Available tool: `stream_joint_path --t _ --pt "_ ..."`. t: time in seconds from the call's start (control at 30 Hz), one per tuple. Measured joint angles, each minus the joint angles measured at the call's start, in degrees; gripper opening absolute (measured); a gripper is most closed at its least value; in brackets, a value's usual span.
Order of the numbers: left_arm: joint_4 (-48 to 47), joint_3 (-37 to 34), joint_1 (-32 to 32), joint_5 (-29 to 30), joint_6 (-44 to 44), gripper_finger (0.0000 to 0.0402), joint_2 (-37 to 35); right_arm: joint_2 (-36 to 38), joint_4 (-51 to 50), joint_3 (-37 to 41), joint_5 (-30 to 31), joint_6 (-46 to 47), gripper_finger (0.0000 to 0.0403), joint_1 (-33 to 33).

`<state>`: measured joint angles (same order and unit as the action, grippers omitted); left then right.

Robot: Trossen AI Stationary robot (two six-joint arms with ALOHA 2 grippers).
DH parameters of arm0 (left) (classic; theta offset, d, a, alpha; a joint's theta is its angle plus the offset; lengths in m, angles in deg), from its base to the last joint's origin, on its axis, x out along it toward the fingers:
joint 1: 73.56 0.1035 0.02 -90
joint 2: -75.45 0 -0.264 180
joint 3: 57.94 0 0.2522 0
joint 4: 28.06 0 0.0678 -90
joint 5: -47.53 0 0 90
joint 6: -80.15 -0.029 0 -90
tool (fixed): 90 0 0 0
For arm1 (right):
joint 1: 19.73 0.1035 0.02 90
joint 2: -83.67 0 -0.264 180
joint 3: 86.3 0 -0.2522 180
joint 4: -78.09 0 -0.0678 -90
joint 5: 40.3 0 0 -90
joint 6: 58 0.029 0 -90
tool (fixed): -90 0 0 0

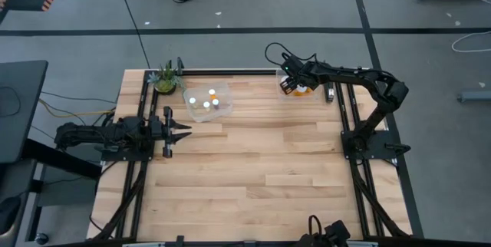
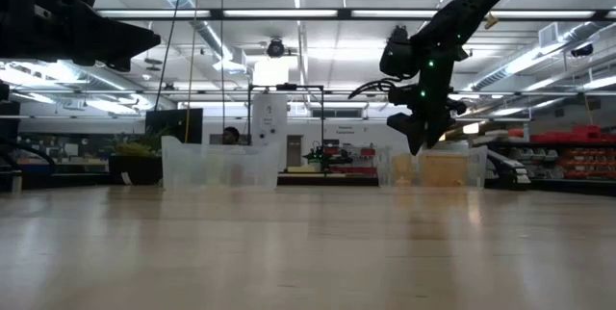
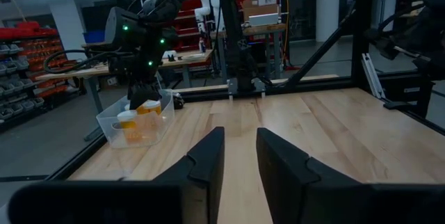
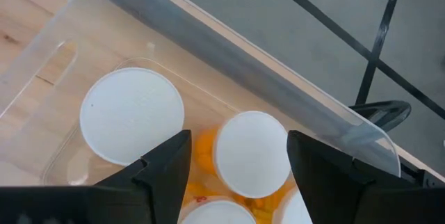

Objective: Pick and place medicine bottles into bin by pill shape (circle, oval)
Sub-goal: Return to Home Position

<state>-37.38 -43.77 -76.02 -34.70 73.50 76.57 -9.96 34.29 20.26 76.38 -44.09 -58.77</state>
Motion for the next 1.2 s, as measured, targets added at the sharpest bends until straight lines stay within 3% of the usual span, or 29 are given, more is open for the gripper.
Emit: stream_joint_path --t 1.2 --pt "0.0 -0.01 0.02 0.01 0.0 0.0094 0.0 0.04 -1.38 -0.02 0.0 -2.12 0.0245 0.0"
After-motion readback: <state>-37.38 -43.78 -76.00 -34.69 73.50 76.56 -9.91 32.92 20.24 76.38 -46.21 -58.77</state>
